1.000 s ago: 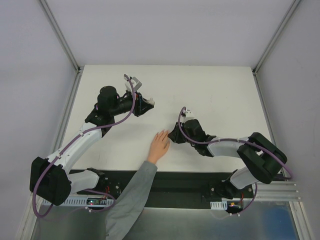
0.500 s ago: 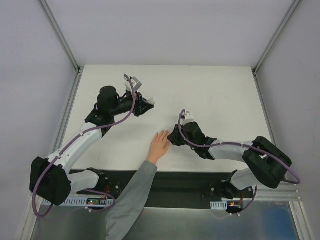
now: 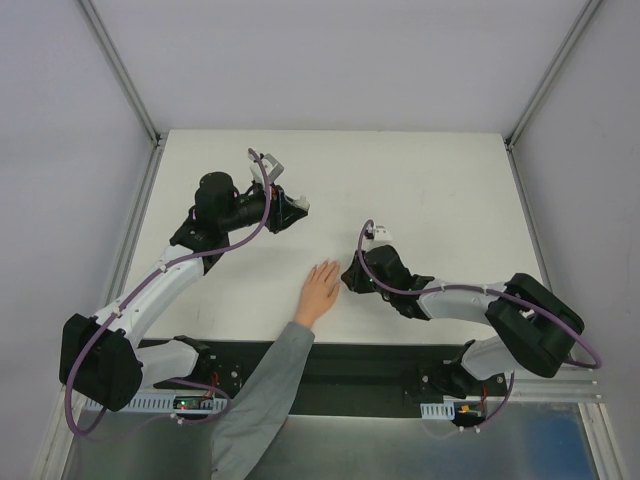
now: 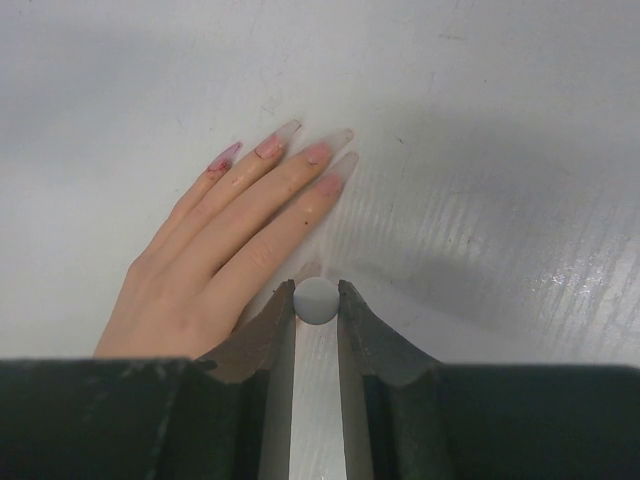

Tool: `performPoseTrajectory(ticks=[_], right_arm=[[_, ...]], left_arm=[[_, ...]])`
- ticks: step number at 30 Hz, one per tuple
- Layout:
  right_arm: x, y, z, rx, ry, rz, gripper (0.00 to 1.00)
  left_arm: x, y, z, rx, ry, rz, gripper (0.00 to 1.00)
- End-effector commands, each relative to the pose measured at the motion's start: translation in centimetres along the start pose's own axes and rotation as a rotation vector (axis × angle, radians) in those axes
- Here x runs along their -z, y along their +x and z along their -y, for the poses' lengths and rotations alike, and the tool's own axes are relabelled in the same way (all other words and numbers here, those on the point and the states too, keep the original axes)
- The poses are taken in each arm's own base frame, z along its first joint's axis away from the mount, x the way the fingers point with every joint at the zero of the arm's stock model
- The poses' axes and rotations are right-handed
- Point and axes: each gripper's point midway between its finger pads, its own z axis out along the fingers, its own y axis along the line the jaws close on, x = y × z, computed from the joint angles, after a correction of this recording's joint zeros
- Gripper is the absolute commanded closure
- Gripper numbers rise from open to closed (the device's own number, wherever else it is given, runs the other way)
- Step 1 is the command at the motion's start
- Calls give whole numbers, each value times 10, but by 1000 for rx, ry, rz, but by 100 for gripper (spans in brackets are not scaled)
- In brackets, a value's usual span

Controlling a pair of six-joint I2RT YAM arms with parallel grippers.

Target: Paint the nails

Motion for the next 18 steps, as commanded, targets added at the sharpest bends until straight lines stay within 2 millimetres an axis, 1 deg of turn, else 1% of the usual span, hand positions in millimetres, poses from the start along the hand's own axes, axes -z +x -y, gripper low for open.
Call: performPoseTrajectory(ticks=[1, 5, 6, 7, 9, 11, 15, 18], right_arm=[[-4, -16, -9, -11, -10, 40, 99], [-6, -17, -21, 16, -76, 42, 99], [-5, -20, -25, 16, -96, 55, 99], [-4, -16, -24, 18, -103, 50, 99], [-2, -21, -26, 12, -121, 72, 99], [-1, -22, -24, 10, -123, 80, 99], [-5, -24, -20, -9, -114, 76, 99], [-9, -21, -17, -24, -105, 55, 99]], left_arm=[[-1, -19, 13, -53, 49, 45, 100], [-1, -19, 13, -53, 51, 45, 100], [-1, -18, 13, -52, 54, 43, 100], [-1, -19, 13, -54, 53, 46, 100], [-2, -18, 13, -52, 52, 43, 100], [-1, -18, 13, -52, 54, 43, 100], [-1, -18, 13, -51, 52, 42, 100], [-1, -18, 13, -52, 55, 43, 100]])
